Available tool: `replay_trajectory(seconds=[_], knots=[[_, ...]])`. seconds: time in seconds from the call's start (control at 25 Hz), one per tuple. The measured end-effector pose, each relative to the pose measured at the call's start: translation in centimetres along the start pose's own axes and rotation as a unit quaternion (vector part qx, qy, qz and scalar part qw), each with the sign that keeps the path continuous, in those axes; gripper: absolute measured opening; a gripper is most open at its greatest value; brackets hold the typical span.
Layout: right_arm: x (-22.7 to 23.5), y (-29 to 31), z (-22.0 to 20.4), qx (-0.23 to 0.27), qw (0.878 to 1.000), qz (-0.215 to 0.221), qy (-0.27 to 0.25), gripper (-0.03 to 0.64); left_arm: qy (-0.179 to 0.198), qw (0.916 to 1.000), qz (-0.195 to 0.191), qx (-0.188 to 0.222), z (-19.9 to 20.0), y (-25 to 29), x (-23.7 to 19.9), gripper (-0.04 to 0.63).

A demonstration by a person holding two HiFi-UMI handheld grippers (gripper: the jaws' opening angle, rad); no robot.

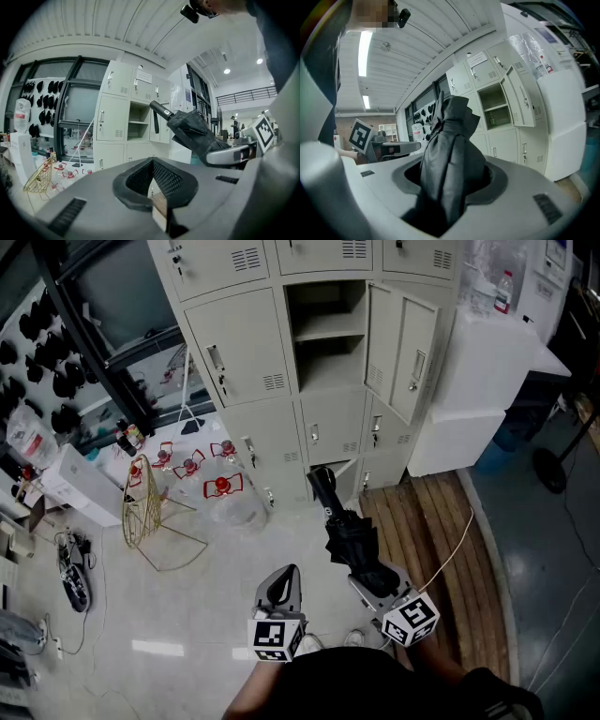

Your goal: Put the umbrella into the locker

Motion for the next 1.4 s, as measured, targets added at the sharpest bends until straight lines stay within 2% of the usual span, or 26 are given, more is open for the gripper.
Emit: replay_trajectory(seconds=[0.48, 0.72, 1.0, 1.2, 1.4], knots=[[-1.7, 0.5, 1.0, 0.01, 1.0, -0.012, -0.003, 0.221, -0.002, 1.0, 0.002, 0.005, -0.3, -1.9, -1.8, -0.002], [-2.5, 1.5, 0.9, 0.025, 0.999, -0.018, 0.03, 0.225, -0.006, 0.9999, 0.006, 0.007, -1.0, -3.2, -3.9, -0.002], [-3.4, 3.8, 1.1, 0.039, 0.998, -0.033, 0.035, 0.227, 0.009, 0.9999, -0.008, 0.012, -1.4, -3.8, -6.6, -0.002], [-3.2, 5.7, 1.6, 0.033, 0.998, -0.044, 0.039, 0.227, -0.002, 0.9996, -0.009, 0.028, -0.8, -3.0, -8.6, -0.002], [-1.5, 8.3, 2.8, 0.04, 0.997, -0.05, 0.045, 0.227, -0.01, 0.9991, -0.006, 0.041, -0.1, -0.1, -10.8, -0.002]])
Point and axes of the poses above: the fingertips, and each gripper's own axes: y forward along the fingers, x to its right, z out of its top, the point moved 2 cm from there along -y, backward along the fingers, and after that the axes turned 12 degrees about y, right-handed, at the moved point
